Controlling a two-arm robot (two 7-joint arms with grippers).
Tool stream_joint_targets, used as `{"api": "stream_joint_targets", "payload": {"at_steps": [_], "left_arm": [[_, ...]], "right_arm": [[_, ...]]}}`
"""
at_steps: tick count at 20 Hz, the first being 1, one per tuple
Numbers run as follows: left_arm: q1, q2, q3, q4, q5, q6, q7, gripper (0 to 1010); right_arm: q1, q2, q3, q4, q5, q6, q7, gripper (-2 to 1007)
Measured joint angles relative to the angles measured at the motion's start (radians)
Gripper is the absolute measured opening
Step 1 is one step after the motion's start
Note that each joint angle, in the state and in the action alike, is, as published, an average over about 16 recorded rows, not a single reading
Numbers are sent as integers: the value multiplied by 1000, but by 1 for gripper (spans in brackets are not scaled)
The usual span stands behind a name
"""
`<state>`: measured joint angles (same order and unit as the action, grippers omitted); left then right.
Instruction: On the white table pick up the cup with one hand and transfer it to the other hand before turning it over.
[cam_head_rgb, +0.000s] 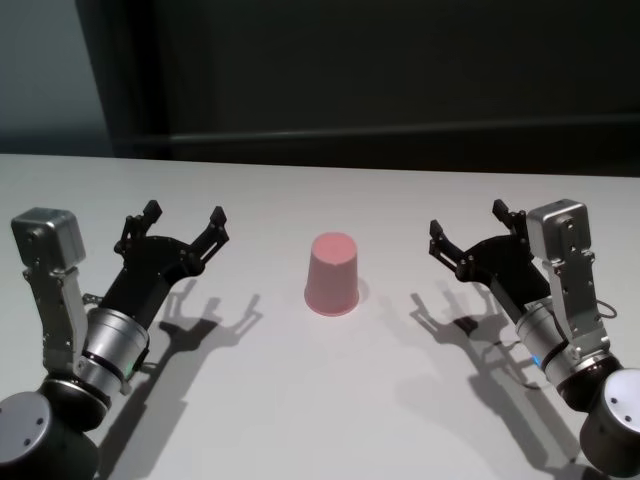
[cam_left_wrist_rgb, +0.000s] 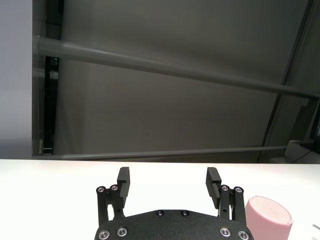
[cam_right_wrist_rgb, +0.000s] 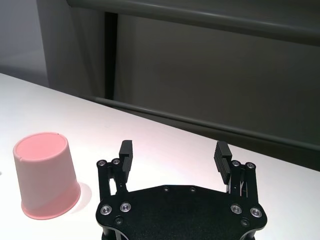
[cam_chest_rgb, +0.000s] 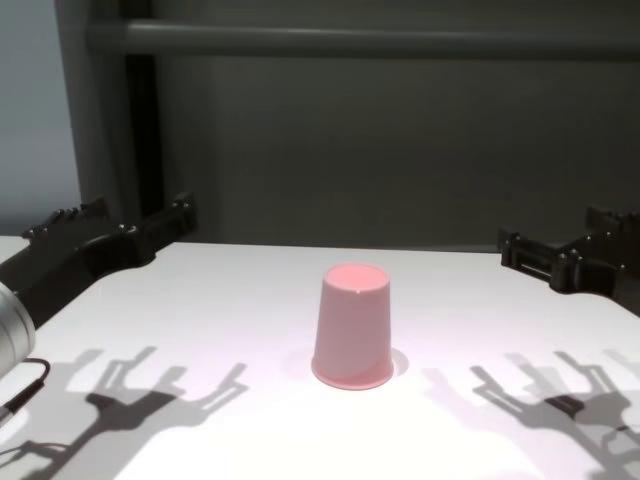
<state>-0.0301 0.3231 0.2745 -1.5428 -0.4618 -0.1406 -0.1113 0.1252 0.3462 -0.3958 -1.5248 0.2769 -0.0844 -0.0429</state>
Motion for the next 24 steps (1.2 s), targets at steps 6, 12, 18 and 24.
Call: {"api": "stream_joint_targets", "payload": {"at_steps": [6,12,18,24], "left_arm": [[0,0,0,0,0,0,0,1003],[0,0,0,0,0,0,0,1003],[0,0,0,0,0,0,0,1003],[0,0,0,0,0,0,0,1003]], "right_arm": [[3,-12,6,10,2,3,14,1002],[4,-17,10,15,7,5,21,1002],[4,-16,10,15,8,6,20,1002],[5,-15,8,14,7,6,18,1002]]}}
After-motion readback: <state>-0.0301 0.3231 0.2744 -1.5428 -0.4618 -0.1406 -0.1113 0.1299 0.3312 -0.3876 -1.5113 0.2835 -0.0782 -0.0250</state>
